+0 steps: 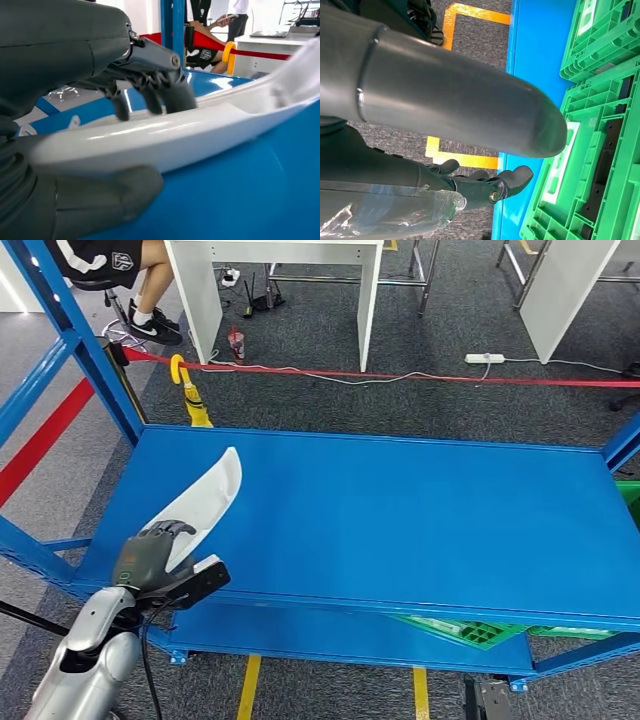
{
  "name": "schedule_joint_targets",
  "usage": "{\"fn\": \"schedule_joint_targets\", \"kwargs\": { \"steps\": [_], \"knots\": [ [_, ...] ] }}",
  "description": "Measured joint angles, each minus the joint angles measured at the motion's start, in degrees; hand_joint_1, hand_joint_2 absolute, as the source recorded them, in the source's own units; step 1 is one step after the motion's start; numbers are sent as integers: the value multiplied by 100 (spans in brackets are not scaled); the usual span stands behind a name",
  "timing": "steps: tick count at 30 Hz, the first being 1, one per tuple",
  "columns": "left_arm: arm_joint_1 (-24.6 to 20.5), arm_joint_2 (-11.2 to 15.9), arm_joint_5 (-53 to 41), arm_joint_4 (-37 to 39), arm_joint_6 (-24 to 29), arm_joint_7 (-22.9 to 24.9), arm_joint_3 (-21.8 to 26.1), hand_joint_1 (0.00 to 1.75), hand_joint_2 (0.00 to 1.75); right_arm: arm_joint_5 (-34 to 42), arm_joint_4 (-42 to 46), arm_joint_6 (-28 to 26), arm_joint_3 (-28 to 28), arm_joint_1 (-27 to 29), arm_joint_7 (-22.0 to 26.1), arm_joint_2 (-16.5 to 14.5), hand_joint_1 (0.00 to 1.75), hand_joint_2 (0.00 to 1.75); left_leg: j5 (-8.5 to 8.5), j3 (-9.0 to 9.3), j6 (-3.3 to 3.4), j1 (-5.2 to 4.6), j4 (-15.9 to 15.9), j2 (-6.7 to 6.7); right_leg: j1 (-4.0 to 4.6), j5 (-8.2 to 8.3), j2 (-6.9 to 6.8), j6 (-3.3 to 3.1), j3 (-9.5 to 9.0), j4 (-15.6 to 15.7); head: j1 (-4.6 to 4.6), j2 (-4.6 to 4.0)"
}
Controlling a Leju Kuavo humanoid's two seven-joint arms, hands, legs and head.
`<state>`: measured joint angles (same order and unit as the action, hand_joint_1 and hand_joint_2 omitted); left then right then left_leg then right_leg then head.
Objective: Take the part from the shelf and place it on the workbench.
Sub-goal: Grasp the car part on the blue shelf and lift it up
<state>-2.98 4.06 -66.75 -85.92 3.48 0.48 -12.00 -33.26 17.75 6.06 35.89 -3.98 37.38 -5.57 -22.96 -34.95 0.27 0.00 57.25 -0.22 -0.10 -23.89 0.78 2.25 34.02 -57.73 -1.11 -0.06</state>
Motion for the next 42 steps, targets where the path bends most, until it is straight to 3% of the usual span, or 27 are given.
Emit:
{"fn": "schedule_joint_targets", "kwargs": {
  "steps": [10,28,37,39,42],
  "knots": [
    [-1,-52,-16,0,55,-26,38,175,175,-3,0,-20,46,0,0,0,0,0,0,0,0,0,0,0,0,-1,-1,-1,-1,0,0,0],
    [136,-147,189,-176,561,-703,48,175,175,-65,1,0,98,2,163,-1,0,0,-2,-1,2,-1,2,0,-1,0,0,1,-2,2,-1,-1],
    [508,-369,230,-835,928,-1094,-85,175,175,255,478,442,-3,175,268,-98,0,0,-12,22,119,-61,-35,2,-76,-20,-3,108,-6,15,2,-1],
    [563,-414,155,-960,1014,-1119,-164,175,175,345,582,463,-54,206,273,-103,0,0,38,65,161,-31,-97,12,-64,-231,-15,139,89,-238,-5,-1],
    [638,-464,70,-1050,1091,-1126,-274,175,175,443,664,466,-122,237,275,-106,0,0,57,76,179,-19,-112,55,-59,-826,-27,167,527,-1330,-9,-1]
  ]
}}
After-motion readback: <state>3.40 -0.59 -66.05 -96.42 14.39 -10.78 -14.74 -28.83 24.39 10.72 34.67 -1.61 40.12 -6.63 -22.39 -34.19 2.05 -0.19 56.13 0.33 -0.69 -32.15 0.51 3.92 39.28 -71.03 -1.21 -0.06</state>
